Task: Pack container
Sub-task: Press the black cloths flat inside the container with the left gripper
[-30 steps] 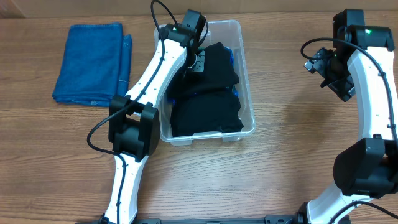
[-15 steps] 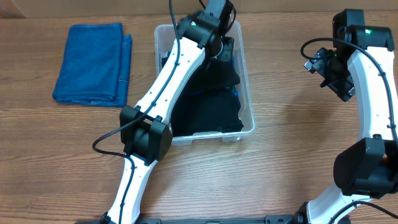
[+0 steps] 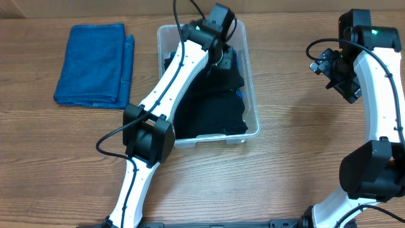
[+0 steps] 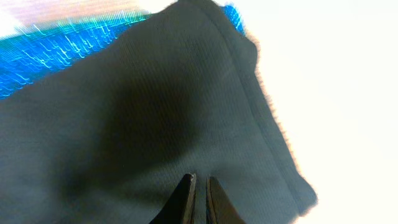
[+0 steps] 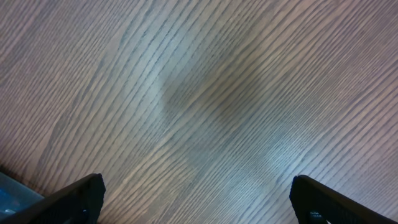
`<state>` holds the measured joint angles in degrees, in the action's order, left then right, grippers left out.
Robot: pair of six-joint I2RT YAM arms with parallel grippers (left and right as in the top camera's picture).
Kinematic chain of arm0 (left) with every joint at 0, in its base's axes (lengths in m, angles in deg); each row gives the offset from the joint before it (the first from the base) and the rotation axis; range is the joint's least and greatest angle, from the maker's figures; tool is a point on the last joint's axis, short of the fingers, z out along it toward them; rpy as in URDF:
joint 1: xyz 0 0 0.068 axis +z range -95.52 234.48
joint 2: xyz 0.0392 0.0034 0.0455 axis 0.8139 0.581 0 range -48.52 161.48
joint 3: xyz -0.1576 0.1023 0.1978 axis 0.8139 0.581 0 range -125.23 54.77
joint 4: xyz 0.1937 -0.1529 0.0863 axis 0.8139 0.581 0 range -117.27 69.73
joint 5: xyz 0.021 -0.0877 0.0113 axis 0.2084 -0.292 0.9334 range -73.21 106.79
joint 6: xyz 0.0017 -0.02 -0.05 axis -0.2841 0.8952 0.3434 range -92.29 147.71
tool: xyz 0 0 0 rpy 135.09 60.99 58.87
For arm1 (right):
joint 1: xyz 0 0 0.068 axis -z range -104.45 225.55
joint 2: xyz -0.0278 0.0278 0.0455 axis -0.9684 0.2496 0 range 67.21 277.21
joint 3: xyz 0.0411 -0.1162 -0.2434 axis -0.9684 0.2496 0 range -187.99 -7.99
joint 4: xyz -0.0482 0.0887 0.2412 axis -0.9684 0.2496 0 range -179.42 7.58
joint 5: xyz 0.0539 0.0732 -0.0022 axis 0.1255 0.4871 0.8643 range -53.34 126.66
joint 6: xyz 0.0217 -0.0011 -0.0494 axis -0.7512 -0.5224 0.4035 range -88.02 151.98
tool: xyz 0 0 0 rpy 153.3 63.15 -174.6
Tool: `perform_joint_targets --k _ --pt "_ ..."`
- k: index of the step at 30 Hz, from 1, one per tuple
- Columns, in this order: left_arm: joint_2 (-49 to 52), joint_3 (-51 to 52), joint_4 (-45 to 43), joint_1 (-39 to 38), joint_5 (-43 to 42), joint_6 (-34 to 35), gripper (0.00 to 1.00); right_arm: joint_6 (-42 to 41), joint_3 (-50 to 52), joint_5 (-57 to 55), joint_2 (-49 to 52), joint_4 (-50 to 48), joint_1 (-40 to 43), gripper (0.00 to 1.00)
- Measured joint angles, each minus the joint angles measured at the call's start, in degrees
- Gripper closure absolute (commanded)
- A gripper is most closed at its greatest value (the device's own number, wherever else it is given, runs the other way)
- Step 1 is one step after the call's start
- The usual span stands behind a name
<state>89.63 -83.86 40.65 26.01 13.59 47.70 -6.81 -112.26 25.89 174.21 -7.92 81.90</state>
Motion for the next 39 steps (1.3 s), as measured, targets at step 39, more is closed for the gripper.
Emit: perform_joint_targets --k 39 --pt "-0.11 -2.25 14.1 5.84 15.52 9.6 0.96 -0.02 0.0 -0.02 -0.02 0.0 0.0 0.0"
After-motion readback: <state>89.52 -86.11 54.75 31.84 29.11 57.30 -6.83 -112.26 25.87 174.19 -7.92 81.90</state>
